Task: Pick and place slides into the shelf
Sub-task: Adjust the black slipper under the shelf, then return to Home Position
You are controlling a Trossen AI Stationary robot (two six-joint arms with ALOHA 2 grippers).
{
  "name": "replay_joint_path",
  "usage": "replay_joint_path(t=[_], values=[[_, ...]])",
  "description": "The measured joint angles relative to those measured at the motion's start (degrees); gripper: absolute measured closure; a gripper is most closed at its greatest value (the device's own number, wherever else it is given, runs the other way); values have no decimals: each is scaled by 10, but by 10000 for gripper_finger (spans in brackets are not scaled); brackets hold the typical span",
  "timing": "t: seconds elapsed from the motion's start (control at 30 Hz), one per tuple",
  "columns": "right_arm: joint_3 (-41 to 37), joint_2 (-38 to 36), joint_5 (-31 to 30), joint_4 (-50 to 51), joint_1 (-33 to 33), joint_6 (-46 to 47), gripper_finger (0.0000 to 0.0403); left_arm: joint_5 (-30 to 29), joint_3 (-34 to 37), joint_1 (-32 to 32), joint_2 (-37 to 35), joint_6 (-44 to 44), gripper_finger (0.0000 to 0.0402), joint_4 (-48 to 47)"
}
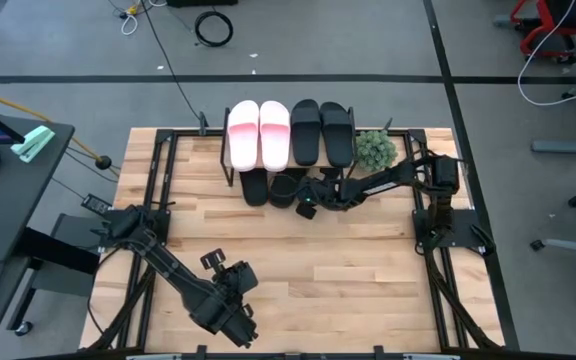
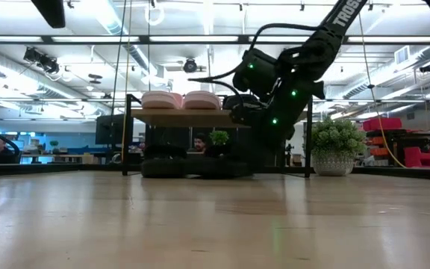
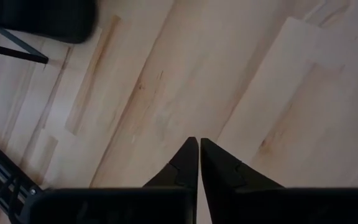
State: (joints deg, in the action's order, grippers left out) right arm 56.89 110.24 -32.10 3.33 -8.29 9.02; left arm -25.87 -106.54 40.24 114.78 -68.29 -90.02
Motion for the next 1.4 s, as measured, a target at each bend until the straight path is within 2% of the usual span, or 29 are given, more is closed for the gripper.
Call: replay_joint_path(t=[0.27,0.5,0.6,0.77,0.93,1.1,1.4], values=[[-1,41,-13,-112,-19,-33,403,0,0,4,0,-1,397,1],[0,73,2,-172,-21,-58,403,0,0,9,0,-16,379,4],[-1,69,18,-204,-19,-78,403,0,0,9,0,-16,377,4],[-1,57,81,-268,-21,-77,403,0,0,8,0,-20,389,5],[0,64,85,-234,-21,-71,403,0,0,8,0,-35,397,6],[0,55,82,-163,-17,-56,403,0,0,9,0,-46,382,9],[-1,16,85,-91,36,-31,403,0,0,9,0,-46,386,8]])
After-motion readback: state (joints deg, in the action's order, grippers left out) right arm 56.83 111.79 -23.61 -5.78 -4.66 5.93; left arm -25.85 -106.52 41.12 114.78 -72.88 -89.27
